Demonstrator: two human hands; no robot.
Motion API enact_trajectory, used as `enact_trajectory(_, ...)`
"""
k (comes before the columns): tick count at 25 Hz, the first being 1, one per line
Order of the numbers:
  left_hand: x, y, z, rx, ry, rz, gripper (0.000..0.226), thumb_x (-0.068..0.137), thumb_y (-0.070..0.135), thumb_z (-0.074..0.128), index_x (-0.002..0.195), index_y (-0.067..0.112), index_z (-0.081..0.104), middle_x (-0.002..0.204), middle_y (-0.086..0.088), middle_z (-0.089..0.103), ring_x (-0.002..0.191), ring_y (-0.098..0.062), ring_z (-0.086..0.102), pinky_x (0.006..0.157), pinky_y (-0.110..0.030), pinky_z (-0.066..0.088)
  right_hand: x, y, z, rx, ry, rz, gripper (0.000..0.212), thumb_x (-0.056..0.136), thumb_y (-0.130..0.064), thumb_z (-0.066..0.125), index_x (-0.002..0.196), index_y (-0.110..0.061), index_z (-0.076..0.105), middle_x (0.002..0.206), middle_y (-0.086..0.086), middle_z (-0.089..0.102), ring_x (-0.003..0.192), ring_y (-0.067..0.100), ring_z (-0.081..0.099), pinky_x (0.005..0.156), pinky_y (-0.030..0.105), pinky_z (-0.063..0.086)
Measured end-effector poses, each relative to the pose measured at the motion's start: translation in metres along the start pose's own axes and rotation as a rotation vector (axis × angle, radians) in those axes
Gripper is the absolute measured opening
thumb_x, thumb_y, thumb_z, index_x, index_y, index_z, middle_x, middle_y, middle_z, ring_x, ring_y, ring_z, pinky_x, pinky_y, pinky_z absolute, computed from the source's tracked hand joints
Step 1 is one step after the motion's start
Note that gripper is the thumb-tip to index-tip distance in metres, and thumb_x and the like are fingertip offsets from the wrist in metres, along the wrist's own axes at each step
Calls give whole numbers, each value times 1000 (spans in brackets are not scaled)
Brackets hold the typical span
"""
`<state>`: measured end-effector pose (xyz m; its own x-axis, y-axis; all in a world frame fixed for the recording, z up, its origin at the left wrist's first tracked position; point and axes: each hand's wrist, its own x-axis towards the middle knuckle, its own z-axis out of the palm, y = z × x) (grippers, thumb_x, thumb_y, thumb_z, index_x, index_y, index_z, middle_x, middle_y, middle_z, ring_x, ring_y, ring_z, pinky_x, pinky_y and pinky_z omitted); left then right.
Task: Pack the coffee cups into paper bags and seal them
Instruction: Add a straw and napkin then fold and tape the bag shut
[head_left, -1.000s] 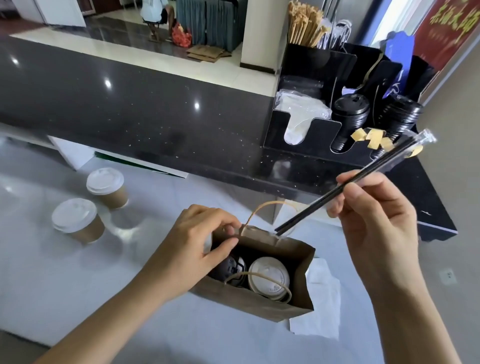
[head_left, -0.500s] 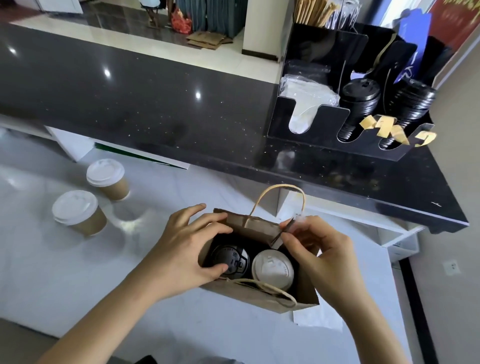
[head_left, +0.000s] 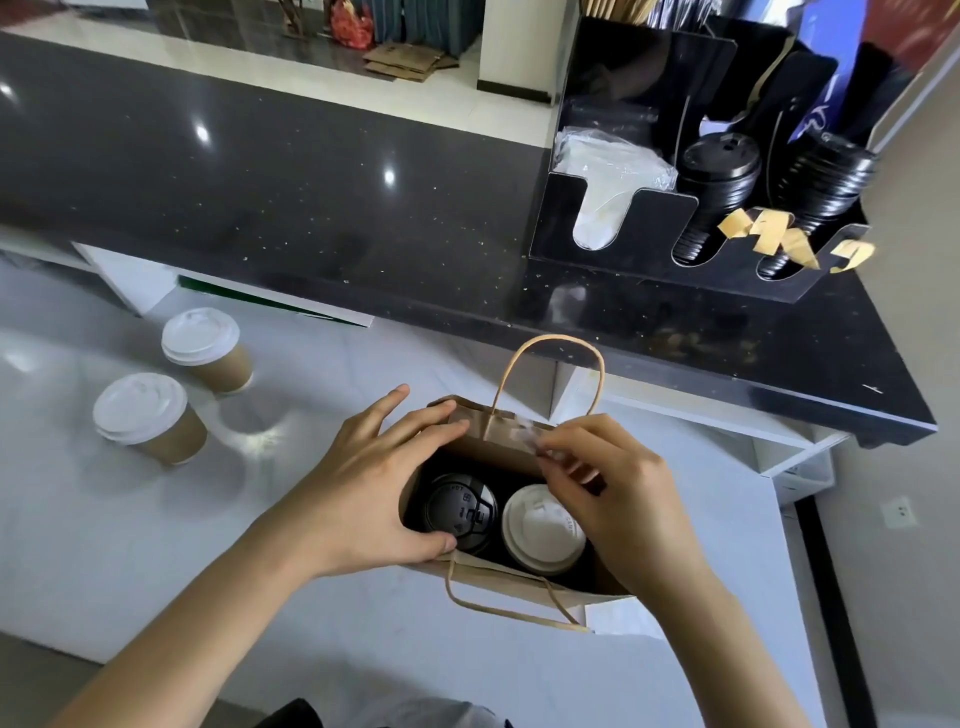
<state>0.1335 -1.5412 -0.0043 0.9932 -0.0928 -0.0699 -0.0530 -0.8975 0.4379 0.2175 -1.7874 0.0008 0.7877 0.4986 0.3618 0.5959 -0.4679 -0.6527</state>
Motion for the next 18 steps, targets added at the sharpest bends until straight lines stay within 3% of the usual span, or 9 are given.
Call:
enact_trajectory(2, 0, -1, 0, -7, 6, 4, 108, 68, 68, 74, 156, 50, 15, 159, 43, -1, 152, -1, -18, 124, -30, 12, 6, 4, 9, -209, -50, -85, 24, 89, -14, 75, 100, -34, 68, 91, -12, 65, 66, 10, 62, 53, 33, 53)
enact_trajectory(5, -1, -1, 1, -29, 6, 1, 112, 66, 68, 75, 157, 50, 11, 159, 43, 1, 152, -1, -17, 124, -34, 15, 13, 11, 24, -421, -161, -103, 16, 83, -17, 76, 93, -30, 73, 84, -7, 64, 62, 24, 64, 46, 31, 47)
enact_trajectory(8, -3, 1, 0, -52, 12, -2, 113, 68, 65, 78, 157, 51, 10, 158, 43, 3, 152, 1, -16, 124, -32, 14, 16, 15, 38, -600, -262, -51, 20, 72, -13, 84, 82, -27, 74, 79, -5, 61, 55, 24, 62, 42, 29, 43)
enact_trajectory(14, -3, 1, 1, -71, 13, 6, 111, 67, 68, 76, 156, 53, 11, 158, 43, 4, 152, 2, -14, 123, -33, 15, 19, 11, 42, -667, -354, 14, 15, 97, -18, 59, 109, -23, 68, 105, -3, 67, 88, 26, 68, 61, 32, 36)
enact_trajectory(18, -2, 0, 1, -69, 15, 8, 110, 63, 73, 69, 155, 54, 12, 159, 43, 5, 152, 2, -14, 123, -33, 16, 19, 7, 39, -653, -351, 48, 22, 101, -21, 50, 118, -26, 63, 102, -4, 71, 90, 25, 68, 62, 33, 39)
